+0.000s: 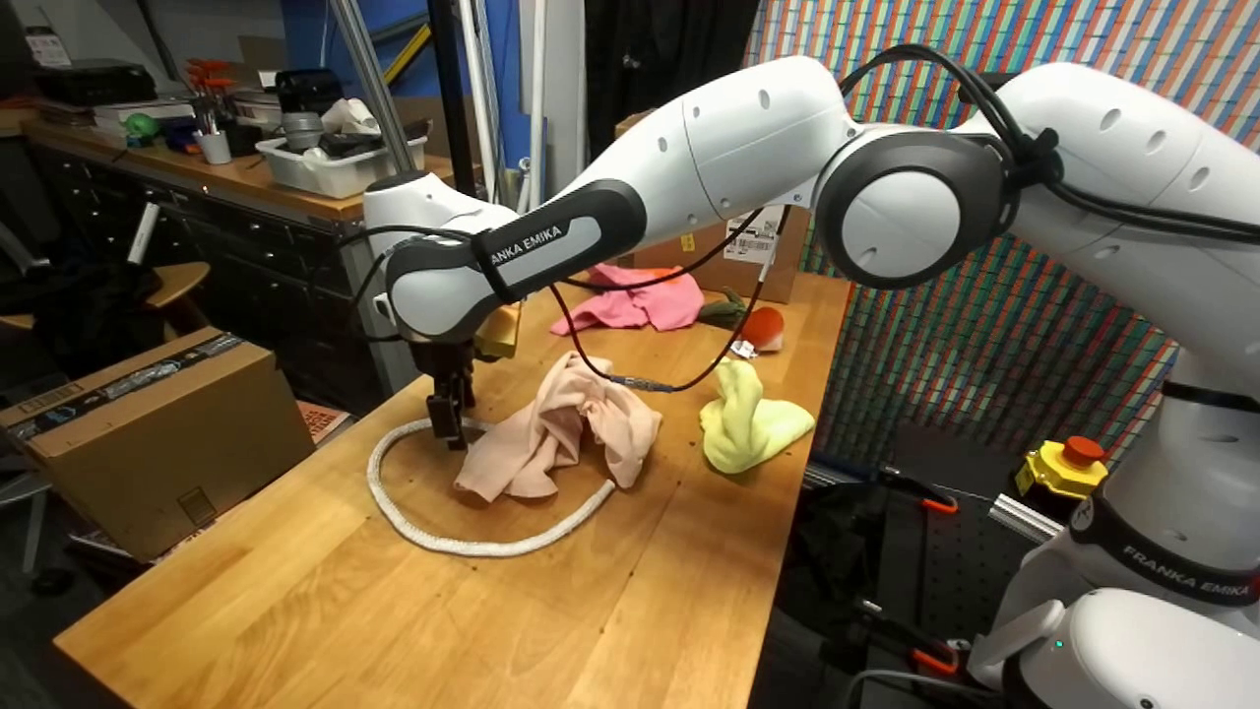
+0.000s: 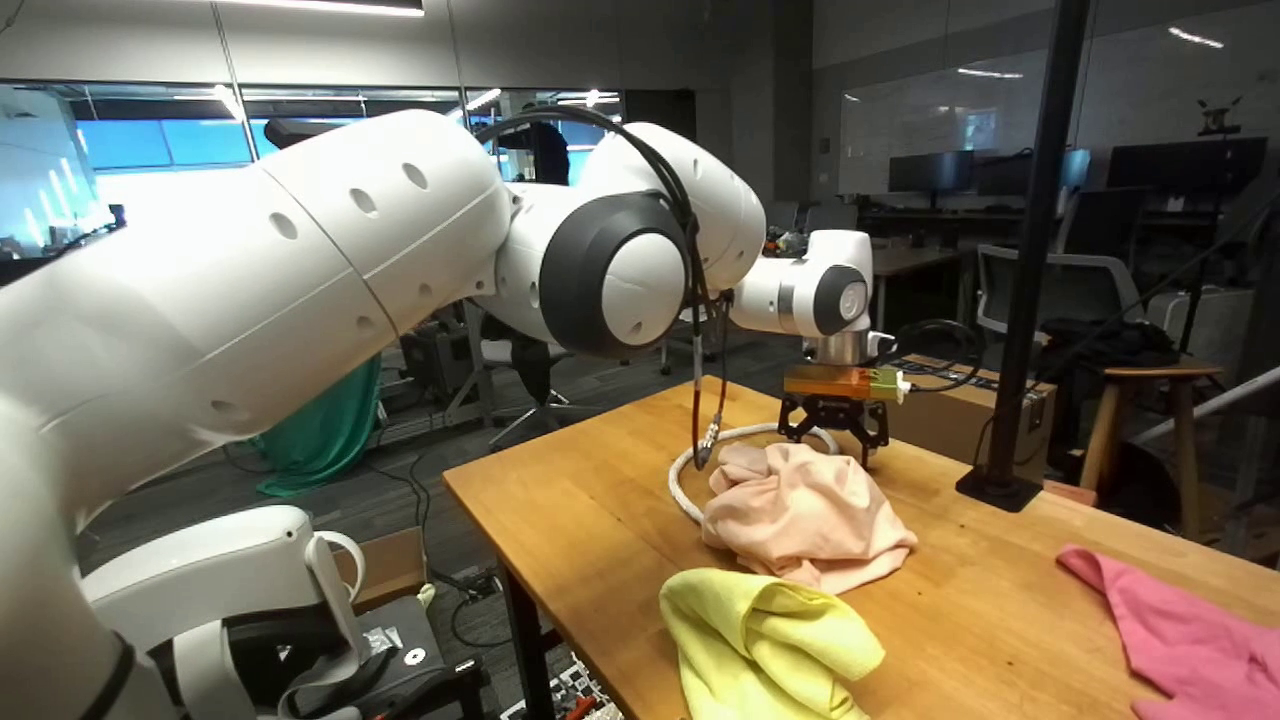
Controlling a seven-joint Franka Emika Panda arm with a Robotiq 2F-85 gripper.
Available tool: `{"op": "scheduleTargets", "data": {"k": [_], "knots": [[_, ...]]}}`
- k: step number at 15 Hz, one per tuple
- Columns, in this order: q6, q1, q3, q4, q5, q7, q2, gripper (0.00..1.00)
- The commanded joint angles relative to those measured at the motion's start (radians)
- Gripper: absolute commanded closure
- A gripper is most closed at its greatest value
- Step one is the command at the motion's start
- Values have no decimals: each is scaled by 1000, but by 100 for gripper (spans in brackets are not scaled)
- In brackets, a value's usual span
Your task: Separate the objects on the table.
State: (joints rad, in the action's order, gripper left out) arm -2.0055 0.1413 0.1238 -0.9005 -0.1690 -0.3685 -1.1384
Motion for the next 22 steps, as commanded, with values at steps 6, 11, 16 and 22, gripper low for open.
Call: {"op": "scheduleTargets", "data": {"k": [6, 11, 16, 22], "knots": [[53, -11, 11, 97, 18, -23, -42, 66], [58, -5, 10, 106, 15, -14, -40, 88], [64, 10, 6, 103, 9, 5, -24, 82], [67, 57, -1, 94, 0, 45, 15, 84]]}}
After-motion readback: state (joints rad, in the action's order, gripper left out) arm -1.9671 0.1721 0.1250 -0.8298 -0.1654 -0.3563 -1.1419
